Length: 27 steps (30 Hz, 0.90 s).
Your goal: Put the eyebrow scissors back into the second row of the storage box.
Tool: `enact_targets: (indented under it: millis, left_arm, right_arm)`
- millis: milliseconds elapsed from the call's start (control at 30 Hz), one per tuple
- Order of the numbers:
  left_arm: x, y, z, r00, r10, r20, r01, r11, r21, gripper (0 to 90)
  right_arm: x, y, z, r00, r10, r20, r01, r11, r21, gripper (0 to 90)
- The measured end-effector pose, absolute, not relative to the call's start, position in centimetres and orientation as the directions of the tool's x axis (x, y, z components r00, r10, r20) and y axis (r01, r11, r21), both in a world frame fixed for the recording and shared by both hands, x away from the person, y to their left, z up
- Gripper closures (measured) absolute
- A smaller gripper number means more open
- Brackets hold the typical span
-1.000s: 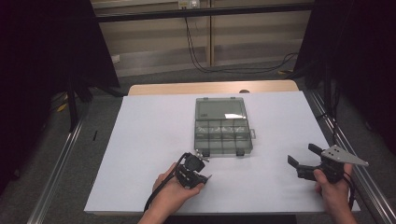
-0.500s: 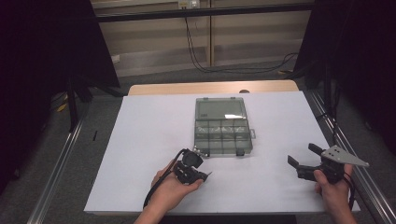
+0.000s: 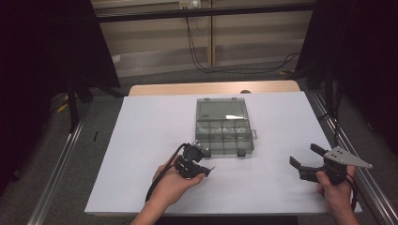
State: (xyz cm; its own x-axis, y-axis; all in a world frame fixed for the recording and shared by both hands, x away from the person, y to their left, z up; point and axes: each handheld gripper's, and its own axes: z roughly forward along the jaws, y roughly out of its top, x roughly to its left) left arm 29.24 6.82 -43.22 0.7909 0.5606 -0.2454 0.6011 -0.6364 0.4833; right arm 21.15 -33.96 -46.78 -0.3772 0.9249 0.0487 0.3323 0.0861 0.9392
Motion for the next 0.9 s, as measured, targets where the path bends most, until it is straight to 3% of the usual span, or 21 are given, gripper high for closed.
enact_targets:
  millis: [900]
  left_arm:
    - [31.4, 5.6, -40.6, 0.819, 0.526, -0.23, 0.559, -0.64, 0.526, 89.2]
  right_arm:
    - [21.2, -34.0, -46.9, -0.376, 0.926, 0.042, 0.333, 0.092, 0.938, 4.4]
